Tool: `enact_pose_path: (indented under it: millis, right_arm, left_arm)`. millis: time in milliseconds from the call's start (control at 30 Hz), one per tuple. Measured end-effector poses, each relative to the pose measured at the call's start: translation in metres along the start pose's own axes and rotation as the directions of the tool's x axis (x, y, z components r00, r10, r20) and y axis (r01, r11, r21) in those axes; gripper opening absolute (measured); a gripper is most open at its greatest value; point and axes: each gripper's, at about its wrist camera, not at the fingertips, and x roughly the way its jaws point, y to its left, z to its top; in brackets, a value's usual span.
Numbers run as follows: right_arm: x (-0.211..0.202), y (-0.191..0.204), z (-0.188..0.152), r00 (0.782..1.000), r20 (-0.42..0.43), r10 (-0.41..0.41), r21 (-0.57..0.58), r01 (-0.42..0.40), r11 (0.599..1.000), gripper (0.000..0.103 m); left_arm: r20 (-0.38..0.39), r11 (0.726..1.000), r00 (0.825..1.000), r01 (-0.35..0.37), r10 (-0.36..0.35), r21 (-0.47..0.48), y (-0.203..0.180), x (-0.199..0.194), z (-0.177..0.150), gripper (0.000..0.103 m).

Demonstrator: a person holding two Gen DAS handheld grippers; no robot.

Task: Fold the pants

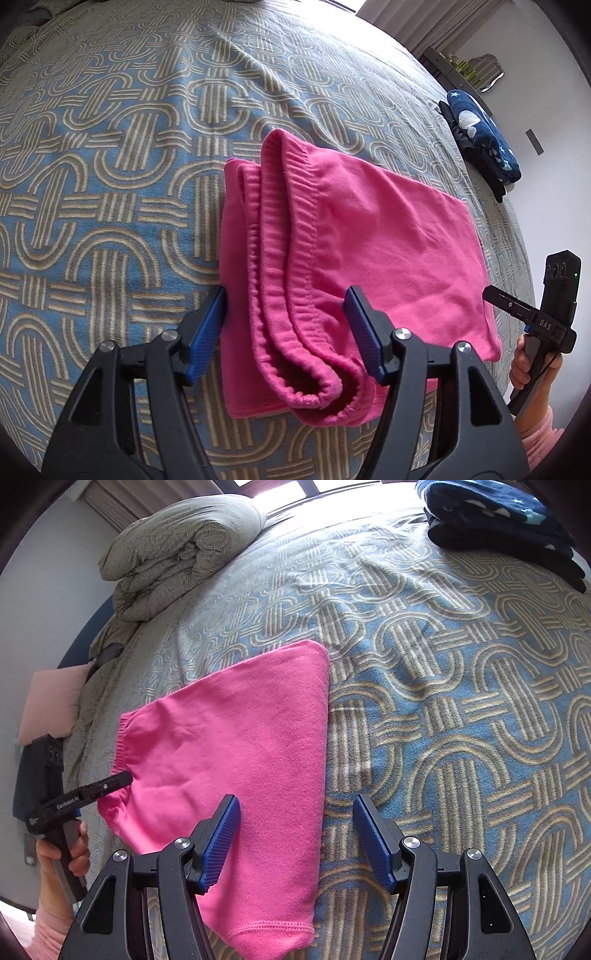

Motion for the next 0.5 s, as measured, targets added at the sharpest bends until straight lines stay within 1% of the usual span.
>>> enact_pose_path:
  millis: [167,300,367,500]
  right_arm:
    - [0.005,-0.003,0.007,0.999,0.005,0.041,0.031,-0.041,0.999,0.065]
    - [0.009,-0.011,0.013,0.993,0.015,0.117,0.078,-0.118,0.990,0.065]
    - [0.012,-0.016,0.017,0.982,0.020,0.189,0.110,-0.190,0.976,0.066]
    - [0.025,-0.031,0.024,0.937,0.023,0.350,0.175,-0.348,0.921,0.066]
  left_arm:
    - [-0.010,1.000,1.000,0.005,-0.005,0.008,0.002,0.007,0.001,0.066]
    - [-0.019,1.000,1.000,0.020,-0.019,0.021,0.004,0.009,0.003,0.066]
    - [-0.025,0.999,0.999,0.035,-0.035,0.020,0.007,0.010,0.004,0.066]
    - [-0.021,0.998,0.998,0.053,-0.052,0.026,0.010,0.007,0.001,0.065]
